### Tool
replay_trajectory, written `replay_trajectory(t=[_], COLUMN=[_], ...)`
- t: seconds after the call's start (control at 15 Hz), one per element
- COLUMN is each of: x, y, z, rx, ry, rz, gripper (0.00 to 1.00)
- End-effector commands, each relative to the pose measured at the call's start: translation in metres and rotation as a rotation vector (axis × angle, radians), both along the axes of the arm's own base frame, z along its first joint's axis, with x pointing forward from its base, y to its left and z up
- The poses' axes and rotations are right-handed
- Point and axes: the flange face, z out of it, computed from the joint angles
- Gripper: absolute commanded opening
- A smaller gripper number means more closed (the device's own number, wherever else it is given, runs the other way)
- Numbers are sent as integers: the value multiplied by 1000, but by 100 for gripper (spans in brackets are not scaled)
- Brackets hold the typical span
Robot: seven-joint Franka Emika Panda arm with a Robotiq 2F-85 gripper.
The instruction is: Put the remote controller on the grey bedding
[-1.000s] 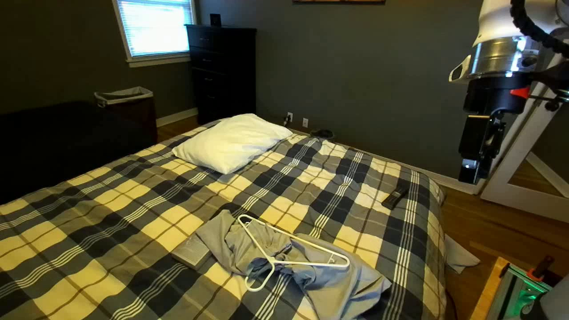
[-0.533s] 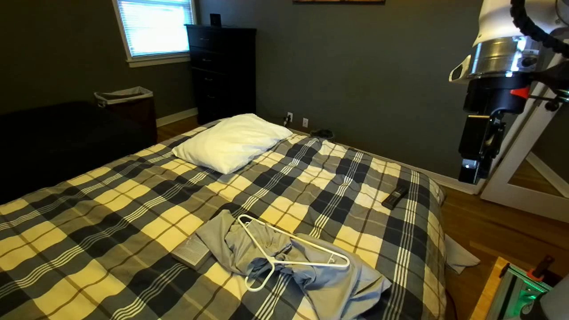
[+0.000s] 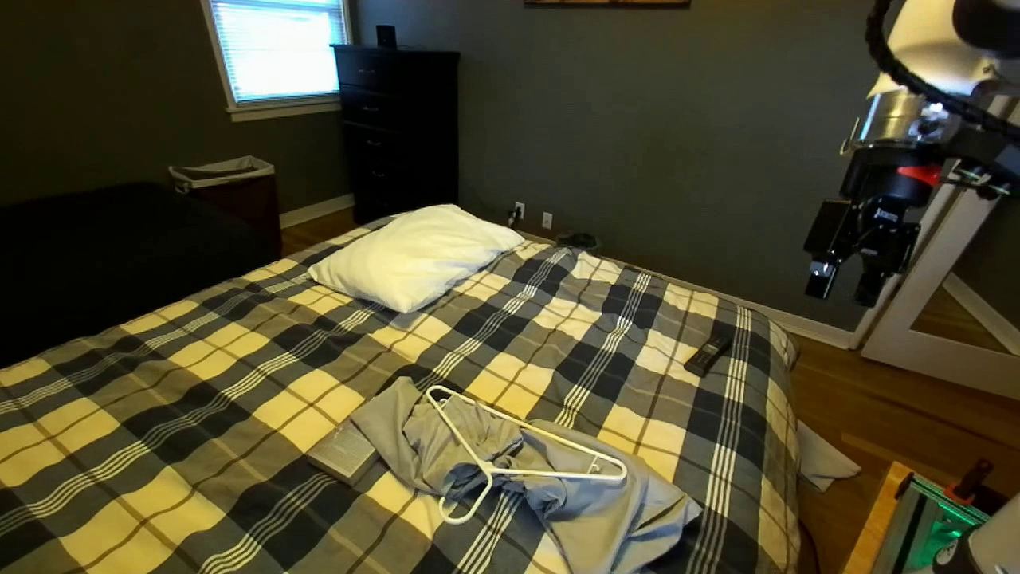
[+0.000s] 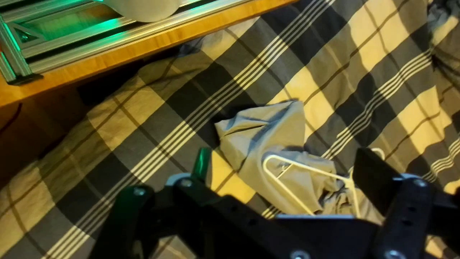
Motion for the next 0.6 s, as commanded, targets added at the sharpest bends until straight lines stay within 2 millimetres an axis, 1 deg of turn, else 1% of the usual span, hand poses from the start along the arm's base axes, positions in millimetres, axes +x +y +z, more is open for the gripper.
replay_trajectory(t=[0.0, 0.07, 0.13, 0.2, 0.27, 0.33, 0.47, 0.53], x=[-11, -18, -24, -17, -22, -25, -25, -18], y=[-65, -83, -96, -77, -88, -94, -96, -95], z=[-61, -69, -71, -60, -68, -71, -71, -74], rx=[-46, -48, -30, -30, -20, -14, -14, -2], ry=[38, 64, 99, 54, 74, 82, 87, 107], rz=[-191, -249, -299, -217, -253, -273, -283, -288], gripper=[100, 100, 100, 100, 100, 100, 100, 100])
